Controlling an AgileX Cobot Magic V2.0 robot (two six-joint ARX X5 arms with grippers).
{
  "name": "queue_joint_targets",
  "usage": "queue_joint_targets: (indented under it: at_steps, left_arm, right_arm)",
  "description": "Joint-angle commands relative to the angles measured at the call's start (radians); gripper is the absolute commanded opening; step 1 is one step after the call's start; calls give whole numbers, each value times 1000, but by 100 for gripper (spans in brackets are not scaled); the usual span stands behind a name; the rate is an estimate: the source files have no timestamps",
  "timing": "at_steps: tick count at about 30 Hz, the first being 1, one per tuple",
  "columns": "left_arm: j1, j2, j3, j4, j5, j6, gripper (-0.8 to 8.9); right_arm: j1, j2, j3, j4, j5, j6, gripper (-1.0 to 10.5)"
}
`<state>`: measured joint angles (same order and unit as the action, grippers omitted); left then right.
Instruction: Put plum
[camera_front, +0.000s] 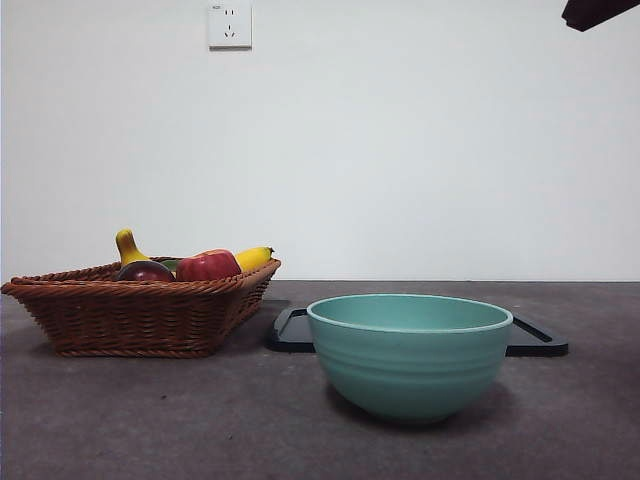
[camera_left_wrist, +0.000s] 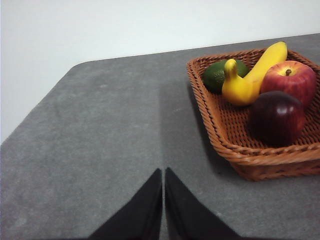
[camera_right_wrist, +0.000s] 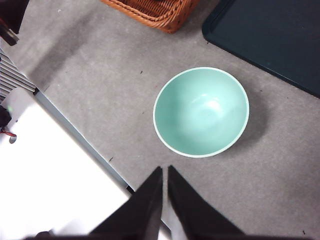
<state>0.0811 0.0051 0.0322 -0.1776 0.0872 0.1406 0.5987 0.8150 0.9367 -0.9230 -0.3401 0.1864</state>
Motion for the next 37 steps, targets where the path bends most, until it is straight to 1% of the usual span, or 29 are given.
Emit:
queue_joint_targets:
  at_steps: [1,31,34,37]
  left_arm:
    - [3,-2,-21,-8,2,-11,7]
    - [3,-2,-21,-8,2,-19,7]
    - [3,-2,-21,-8,2,-19,7]
    - [3,-2,-21,-8,2,-19,7]
  right_arm:
    - [8,6,18,10,0,-11,7]
    - [8,5,18,9,0,-11,7]
    - [-11,-4,18,11,13,-75,7]
    - [-69,-32,17,50,50,-127,7]
